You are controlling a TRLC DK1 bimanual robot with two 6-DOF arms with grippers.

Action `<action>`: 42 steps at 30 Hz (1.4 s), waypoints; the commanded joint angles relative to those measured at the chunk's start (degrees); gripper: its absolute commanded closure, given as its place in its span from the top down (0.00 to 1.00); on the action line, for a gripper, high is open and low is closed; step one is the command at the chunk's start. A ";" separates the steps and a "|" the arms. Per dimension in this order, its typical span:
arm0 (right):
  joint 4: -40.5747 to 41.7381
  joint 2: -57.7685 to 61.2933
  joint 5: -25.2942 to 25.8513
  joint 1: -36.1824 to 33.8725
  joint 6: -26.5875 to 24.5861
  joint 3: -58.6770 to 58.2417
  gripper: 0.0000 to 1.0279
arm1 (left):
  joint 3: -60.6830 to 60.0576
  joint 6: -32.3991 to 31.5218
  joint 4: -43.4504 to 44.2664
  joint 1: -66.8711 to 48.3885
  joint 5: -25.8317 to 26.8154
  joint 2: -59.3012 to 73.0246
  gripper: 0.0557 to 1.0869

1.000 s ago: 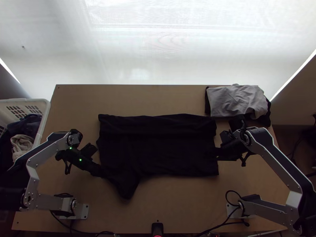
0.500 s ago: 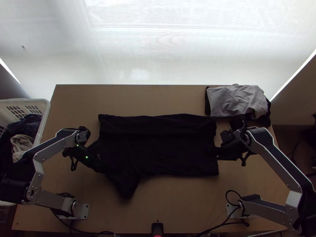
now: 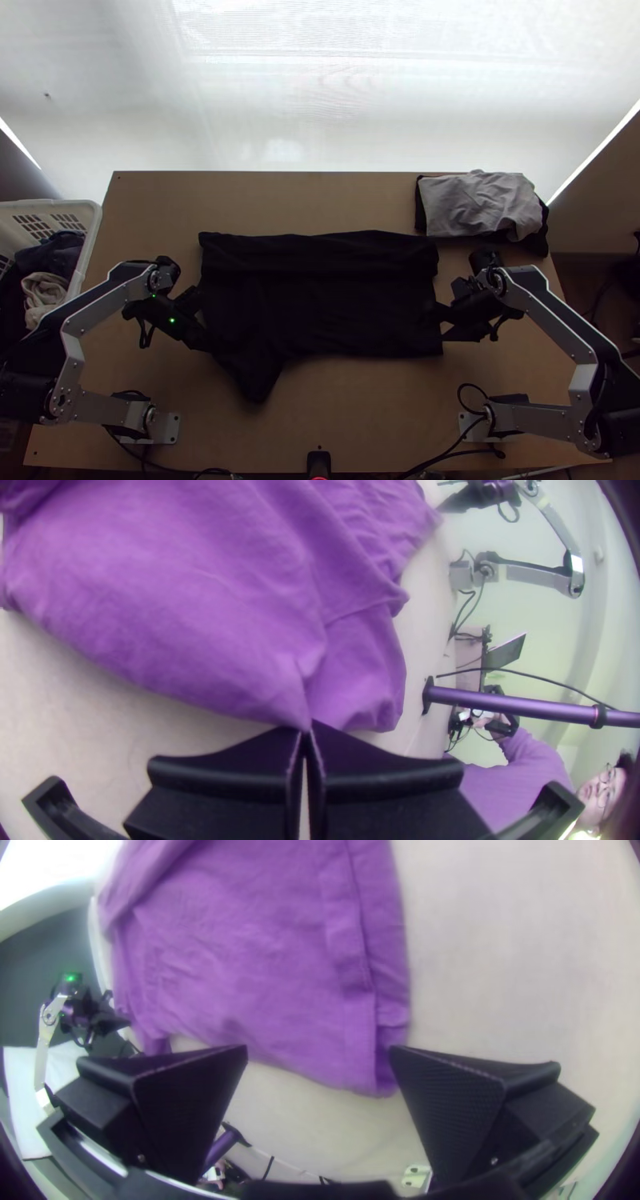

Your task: Fold the t-shirt

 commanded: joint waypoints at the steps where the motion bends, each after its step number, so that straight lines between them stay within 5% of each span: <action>1: -0.89 0.15 -0.34 -1.94 1.32 -2.65 0.96 | 1.20 1.27 -1.72 2.09 -0.08 -0.16 0.03; 9: -2.47 -2.13 1.06 -0.80 1.15 -4.32 0.95 | 3.22 1.36 -2.69 3.32 -0.34 0.90 0.03; 12: -2.47 -2.84 2.21 0.17 1.24 -4.93 0.84 | 4.10 1.36 -3.12 3.58 -0.52 0.99 0.03; 29: 2.89 4.19 6.95 4.39 -0.17 -2.30 0.84 | 6.92 2.50 -7.08 5.69 -0.96 0.46 0.03; 30: 2.80 3.58 7.74 4.39 0.01 -2.30 0.78 | 6.92 2.85 -7.43 6.22 -0.96 0.46 0.03; 33: 5.35 -0.90 12.67 4.39 0.62 -2.56 0.03 | 7.27 3.38 -8.05 7.45 -1.22 0.19 0.03; 42: 5.88 -3.28 14.34 2.98 0.80 -2.21 0.03 | 8.23 4.35 -9.28 8.68 -1.22 -0.07 0.03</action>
